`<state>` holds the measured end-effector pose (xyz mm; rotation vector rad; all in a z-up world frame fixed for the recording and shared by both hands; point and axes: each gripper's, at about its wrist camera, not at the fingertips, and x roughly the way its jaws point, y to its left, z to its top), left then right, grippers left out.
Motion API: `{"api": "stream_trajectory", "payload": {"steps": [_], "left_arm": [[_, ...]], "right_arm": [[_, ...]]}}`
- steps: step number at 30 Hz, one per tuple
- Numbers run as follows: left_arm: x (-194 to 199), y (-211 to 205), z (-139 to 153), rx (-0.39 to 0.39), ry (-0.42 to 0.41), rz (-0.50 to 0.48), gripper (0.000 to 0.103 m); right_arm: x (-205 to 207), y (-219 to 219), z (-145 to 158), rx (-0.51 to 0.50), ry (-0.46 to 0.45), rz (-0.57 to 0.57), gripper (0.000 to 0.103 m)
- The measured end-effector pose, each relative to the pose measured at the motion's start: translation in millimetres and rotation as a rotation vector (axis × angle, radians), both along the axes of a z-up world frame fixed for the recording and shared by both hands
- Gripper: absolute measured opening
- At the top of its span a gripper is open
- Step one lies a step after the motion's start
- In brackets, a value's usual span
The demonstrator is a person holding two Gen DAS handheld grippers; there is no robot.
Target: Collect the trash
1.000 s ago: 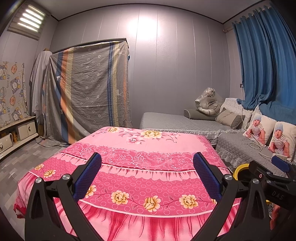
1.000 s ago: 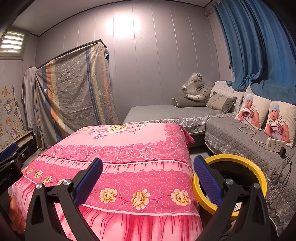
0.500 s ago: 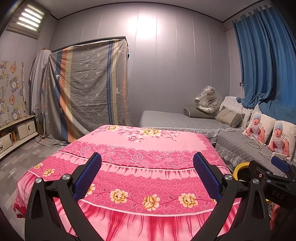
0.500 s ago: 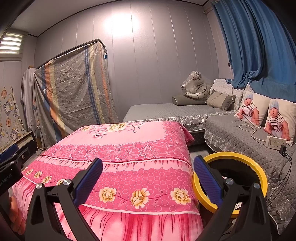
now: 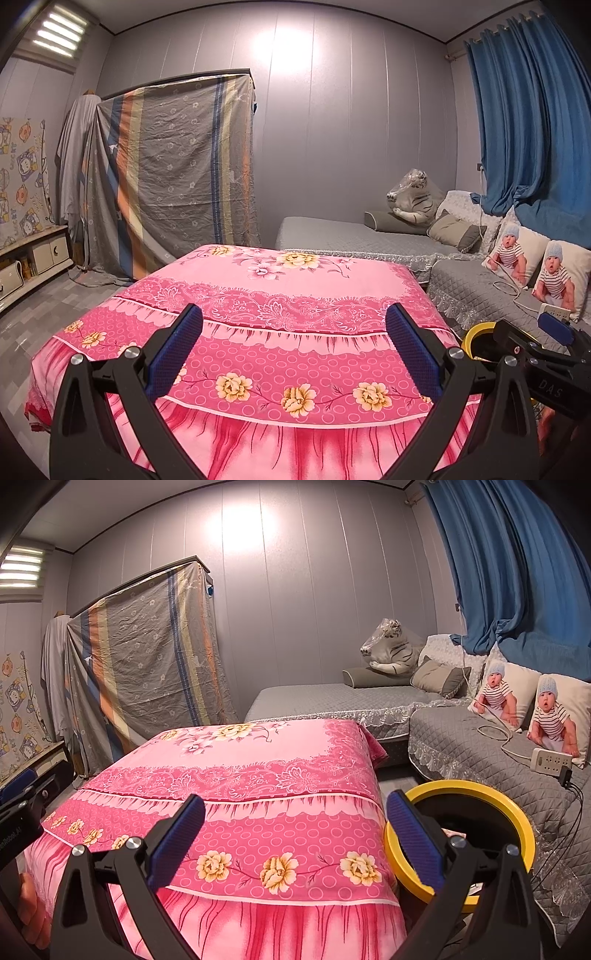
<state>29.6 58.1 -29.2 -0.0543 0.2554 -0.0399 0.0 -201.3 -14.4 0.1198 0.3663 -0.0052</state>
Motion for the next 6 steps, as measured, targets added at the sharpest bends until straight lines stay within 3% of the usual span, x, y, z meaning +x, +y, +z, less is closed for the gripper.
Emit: {"api": "stream_trajectory", "payload": {"steps": [6], "left_arm": [[1.3, -0.5, 0.3, 0.000, 0.006, 0.002, 0.095]], "right_arm": [[-0.3, 0.7, -3.7, 0.004, 0.004, -0.003, 0.095]]}}
